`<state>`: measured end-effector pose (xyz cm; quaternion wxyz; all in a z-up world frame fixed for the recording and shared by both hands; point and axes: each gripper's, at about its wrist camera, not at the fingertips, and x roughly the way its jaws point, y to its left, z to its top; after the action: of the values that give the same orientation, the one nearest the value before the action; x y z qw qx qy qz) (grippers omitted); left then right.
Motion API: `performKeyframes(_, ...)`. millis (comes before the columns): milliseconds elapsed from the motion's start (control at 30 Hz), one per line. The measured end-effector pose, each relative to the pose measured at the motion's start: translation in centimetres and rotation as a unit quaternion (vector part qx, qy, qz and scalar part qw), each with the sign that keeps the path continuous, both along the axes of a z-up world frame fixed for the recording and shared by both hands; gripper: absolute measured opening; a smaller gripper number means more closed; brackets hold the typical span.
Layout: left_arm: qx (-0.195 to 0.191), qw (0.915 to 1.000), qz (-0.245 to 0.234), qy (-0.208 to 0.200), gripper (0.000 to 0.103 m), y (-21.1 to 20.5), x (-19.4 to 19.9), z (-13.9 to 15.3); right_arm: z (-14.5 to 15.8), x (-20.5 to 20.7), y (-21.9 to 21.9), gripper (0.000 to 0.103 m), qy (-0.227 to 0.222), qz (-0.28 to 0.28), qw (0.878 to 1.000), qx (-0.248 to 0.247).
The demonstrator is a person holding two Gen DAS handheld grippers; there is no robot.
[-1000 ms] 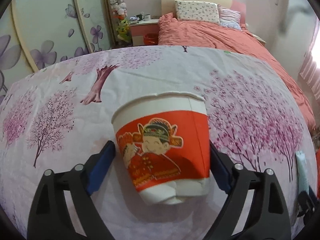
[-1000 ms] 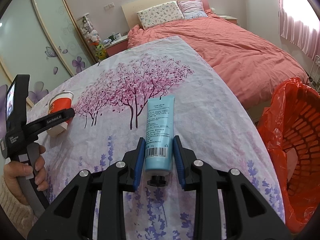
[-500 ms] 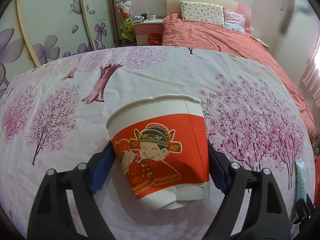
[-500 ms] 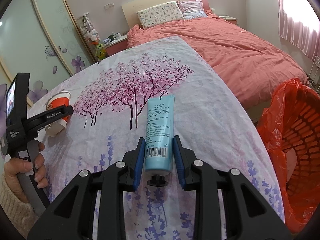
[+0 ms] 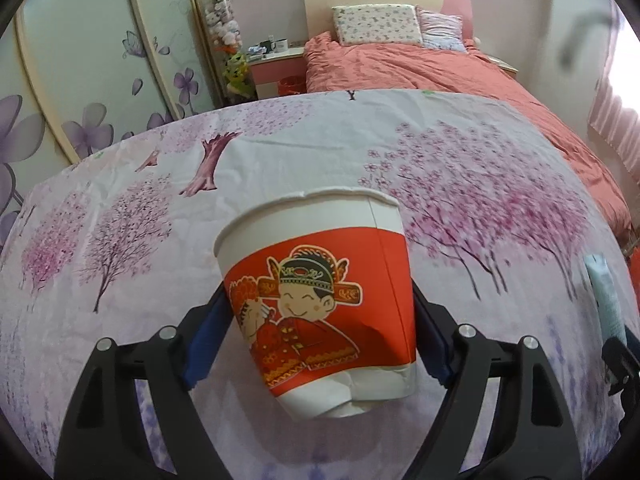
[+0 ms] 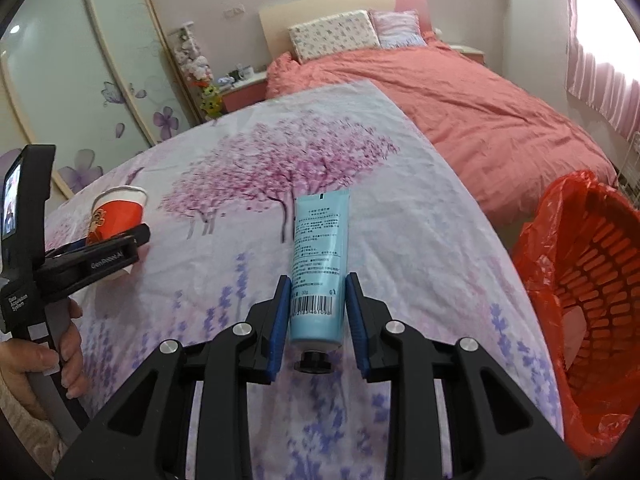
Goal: Collect trash
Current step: 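Carry the cup and tube in both grippers over the orange basket, then open both grippers to drop the cup and tube into the basket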
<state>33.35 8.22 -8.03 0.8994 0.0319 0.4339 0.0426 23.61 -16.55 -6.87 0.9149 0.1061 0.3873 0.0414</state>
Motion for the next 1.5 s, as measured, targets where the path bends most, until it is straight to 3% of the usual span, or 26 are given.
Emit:
performKeyframes(400, -0.022, 0.9962, -0.065, -0.054, 0.079, -3.2, -5.5, 6.2, 5.7, -4.3, -2.5, 0.028, -0.075, -0.017, 0.997, 0.021)
performKeyframes(800, -0.051, 0.9808, -0.168, -0.085, 0.079, -11.5, -10.2, 10.4, 7.5, -7.9, -7.9, 0.028, -0.110, -0.069, 0.991, 0.028)
performKeyframes(1167, -0.069, 0.9633, -0.246, -0.083, 0.080, -19.3, -12.8, 10.8, 7.1, -10.5, -14.4, 0.028, -0.122, -0.142, 0.981, 0.041)
performKeyframes(1500, -0.092, 0.9457, -0.305, -0.064, 0.080, -27.2, -13.9, 9.0, 5.7, -11.4, -19.7, 0.028, -0.118, -0.193, 0.972, 0.056)
